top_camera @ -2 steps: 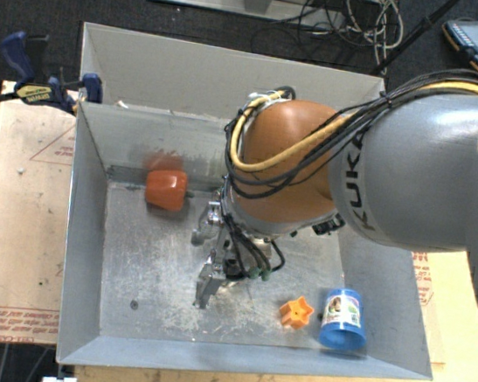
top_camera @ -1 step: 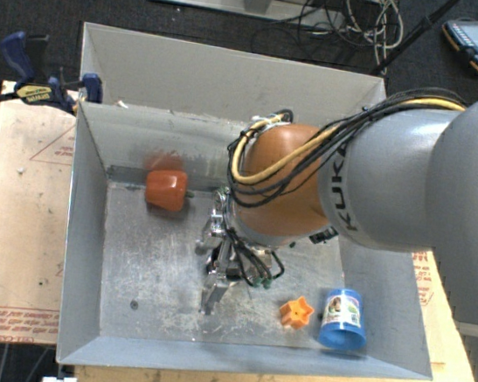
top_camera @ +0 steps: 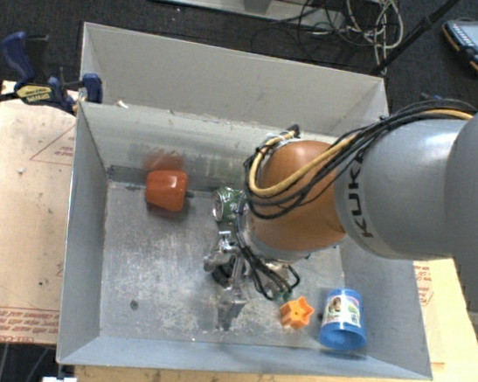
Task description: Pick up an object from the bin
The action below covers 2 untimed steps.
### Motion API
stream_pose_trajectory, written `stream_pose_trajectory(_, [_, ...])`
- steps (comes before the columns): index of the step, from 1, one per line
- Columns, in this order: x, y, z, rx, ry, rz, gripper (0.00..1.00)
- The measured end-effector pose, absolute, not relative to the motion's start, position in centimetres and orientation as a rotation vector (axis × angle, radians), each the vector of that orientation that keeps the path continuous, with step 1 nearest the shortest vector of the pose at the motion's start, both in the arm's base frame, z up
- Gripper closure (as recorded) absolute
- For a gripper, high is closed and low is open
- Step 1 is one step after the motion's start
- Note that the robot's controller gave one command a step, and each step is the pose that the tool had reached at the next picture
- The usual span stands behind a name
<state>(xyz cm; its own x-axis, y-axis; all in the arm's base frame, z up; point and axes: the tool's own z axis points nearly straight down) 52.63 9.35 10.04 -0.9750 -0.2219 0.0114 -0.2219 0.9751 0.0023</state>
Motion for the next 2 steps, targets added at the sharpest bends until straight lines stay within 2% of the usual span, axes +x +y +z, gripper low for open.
stream_pose_trajectory(1, [61.42, 4.98, 7.69, 0.753, -3.049, -0.009, 1.00])
stream_pose_trajectory(2, [61.42, 4.98, 7.69, 0.753, -3.049, -0.009, 1.00])
